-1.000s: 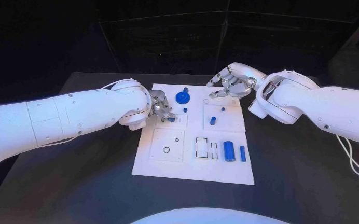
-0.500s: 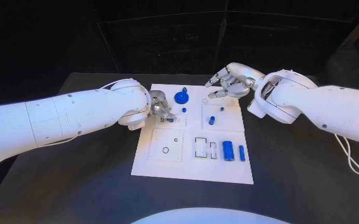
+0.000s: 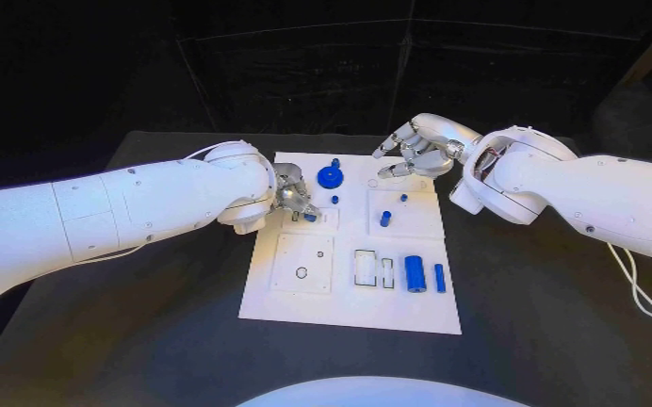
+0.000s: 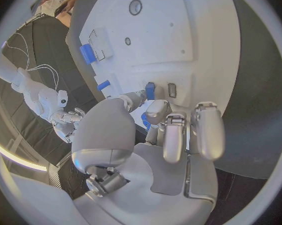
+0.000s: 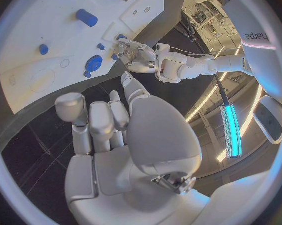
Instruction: Assemble the parts on the task board
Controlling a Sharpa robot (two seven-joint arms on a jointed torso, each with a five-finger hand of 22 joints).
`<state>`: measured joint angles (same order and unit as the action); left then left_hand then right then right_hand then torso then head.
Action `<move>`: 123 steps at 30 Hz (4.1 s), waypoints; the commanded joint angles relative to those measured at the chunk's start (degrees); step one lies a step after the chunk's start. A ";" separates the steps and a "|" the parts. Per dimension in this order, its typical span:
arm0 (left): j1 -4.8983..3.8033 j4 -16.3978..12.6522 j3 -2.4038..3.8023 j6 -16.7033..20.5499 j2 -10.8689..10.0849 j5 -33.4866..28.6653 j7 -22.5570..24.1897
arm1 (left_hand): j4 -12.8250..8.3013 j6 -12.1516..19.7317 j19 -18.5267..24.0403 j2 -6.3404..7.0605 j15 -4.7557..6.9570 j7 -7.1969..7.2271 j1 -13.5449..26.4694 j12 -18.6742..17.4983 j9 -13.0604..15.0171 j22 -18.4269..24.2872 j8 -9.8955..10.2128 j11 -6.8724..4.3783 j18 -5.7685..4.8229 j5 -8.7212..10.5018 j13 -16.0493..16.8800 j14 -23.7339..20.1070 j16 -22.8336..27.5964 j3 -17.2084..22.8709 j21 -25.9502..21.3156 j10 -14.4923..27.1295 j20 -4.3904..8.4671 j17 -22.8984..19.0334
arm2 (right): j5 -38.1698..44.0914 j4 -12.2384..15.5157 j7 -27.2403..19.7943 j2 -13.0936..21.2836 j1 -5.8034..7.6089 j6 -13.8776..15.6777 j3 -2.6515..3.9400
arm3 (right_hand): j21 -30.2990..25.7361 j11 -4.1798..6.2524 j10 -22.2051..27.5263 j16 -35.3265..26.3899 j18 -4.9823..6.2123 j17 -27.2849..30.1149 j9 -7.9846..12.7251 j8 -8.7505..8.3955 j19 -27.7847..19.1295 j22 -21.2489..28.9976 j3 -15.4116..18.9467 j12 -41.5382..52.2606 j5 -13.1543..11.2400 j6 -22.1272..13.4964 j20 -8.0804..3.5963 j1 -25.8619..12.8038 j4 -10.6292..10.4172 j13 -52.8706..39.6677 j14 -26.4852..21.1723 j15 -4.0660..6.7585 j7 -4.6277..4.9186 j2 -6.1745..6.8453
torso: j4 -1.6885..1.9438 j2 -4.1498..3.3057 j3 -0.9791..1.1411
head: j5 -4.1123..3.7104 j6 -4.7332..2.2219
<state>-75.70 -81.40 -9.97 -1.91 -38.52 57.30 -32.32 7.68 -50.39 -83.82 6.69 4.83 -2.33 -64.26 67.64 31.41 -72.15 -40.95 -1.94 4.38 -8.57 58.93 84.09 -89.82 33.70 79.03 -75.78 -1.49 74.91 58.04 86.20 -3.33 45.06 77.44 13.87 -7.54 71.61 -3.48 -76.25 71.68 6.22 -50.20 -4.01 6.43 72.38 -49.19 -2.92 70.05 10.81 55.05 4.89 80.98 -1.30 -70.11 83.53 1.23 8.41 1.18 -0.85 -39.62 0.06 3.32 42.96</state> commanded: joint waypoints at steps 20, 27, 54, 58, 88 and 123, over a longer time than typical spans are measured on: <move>0.18 1.50 -0.17 -2.19 1.25 0.17 -0.80 | 2.31 -1.54 -0.35 -0.79 0.77 0.61 2.53 1.03 0.24 -0.51 -0.39 -0.33 -0.74 0.19 0.77 5.91 -0.18 -7.91 -0.04 -0.65 0.76 15.09 | 0.15 0.22 -0.16 -0.07 0.14 -0.12 0.03 | -0.25 0.11 0.26 -0.29 1.15 0.18 0.07 -0.18 -0.18 0.11 0.33 -0.02 0.22 -0.28 -0.05 -0.42 0.02 0.17 -0.17 0.02 0.19 0.20 | 0.04 0.00 0.00 | -0.15 0.23; 0.18 1.79 -0.17 -1.86 1.42 0.17 -0.93 | 3.13 -1.97 -0.45 -1.08 0.88 0.78 2.94 1.23 0.48 -0.78 -0.76 -0.47 -0.79 0.19 0.94 5.91 -0.18 -10.73 0.06 -0.76 0.87 15.09 | 0.15 0.25 -0.16 -0.07 0.14 -0.12 0.03 | -0.26 0.10 0.19 -0.27 1.14 0.06 0.07 -0.16 -0.14 0.08 0.39 0.06 0.17 -0.26 -0.05 -0.58 -0.06 0.09 -0.14 0.02 0.19 0.19 | 0.04 -0.02 0.00 | -0.21 0.22; -0.01 0.35 -0.02 1.98 -0.45 0.18 -0.21 | 9.02 -2.23 -0.70 -0.76 1.28 1.27 7.34 1.85 1.09 -1.50 -1.76 -0.88 -0.88 5.86 1.41 5.91 -0.18 -27.35 0.16 -1.05 1.30 15.09 | 0.15 0.02 -0.25 0.03 0.14 0.05 0.03 | -0.54 0.14 0.24 -0.58 1.17 0.32 0.07 -0.16 -0.07 0.40 0.91 -0.07 -1.00 -0.32 -0.07 -1.40 -0.52 0.36 -0.09 0.04 0.12 0.21 | 0.05 -0.02 -0.07 | -0.45 0.09; -0.52 -0.69 0.09 2.43 -1.49 0.08 0.04 | 9.01 -2.18 -0.64 -0.84 1.31 1.29 7.27 1.75 1.11 -1.34 -1.77 -0.90 -0.85 5.85 1.28 5.91 -0.18 -28.02 0.03 -0.98 1.34 15.09 | 0.15 -0.17 -0.26 0.04 0.14 0.08 0.03 | -0.56 0.14 0.25 -0.59 1.17 0.34 0.07 -0.16 -0.08 0.42 0.92 -0.09 -1.03 -0.32 -0.07 -1.41 -0.53 0.38 -0.09 0.04 0.12 0.21 | 0.07 0.02 -0.06 | -0.56 0.12; -6.26 16.00 0.51 -11.36 3.05 -3.32 2.23 | 8.88 3.10 1.23 -5.29 -0.78 -1.72 1.07 -3.24 -3.47 4.06 4.32 1.67 0.21 5.75 -5.72 5.91 -0.18 -34.86 -4.50 3.64 -0.48 15.09 | 0.15 -1.28 -0.22 -0.53 0.14 0.07 0.03 | -0.61 0.17 0.19 -0.65 1.16 0.33 0.07 -0.15 0.01 0.42 0.90 -0.01 -0.72 -0.33 -0.09 -1.40 -0.59 0.34 -0.05 0.06 0.10 -0.02 | 0.01 -0.06 -0.03 | 0.50 -0.88; -4.31 24.05 0.46 -14.89 9.52 0.11 2.64 | 8.63 2.17 0.72 -6.27 -0.84 -1.72 -0.72 -2.47 -4.45 2.79 4.76 1.68 -0.01 5.74 -5.01 5.91 -0.18 -36.16 -3.66 3.16 -0.64 15.09 | 0.15 -1.69 -0.38 -1.19 0.13 0.04 0.03 | -0.64 0.18 0.16 -0.71 1.15 0.32 0.07 -0.14 0.10 0.40 0.86 0.03 -0.12 -0.34 -0.12 -1.29 -0.56 0.33 -0.01 0.09 0.10 -0.14 | 0.05 -0.02 0.00 | 0.56 -0.62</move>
<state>-79.96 -57.44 -9.54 -15.42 -29.13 56.56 -30.18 16.36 -47.72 -83.05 0.53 4.38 -4.00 -64.33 65.01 27.03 -69.29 -36.40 -0.40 4.38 -2.88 53.86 83.85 -89.82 -2.13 75.11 -72.37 -1.85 74.91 58.10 84.46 -3.34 43.93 77.44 13.90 -7.54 71.17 -3.48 -76.25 71.23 6.22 -49.89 -4.02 6.43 72.38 -48.80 -2.28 70.05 10.33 55.05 4.89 79.91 -1.94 -69.76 83.53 1.23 8.41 1.19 -0.81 -39.62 0.06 3.88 42.35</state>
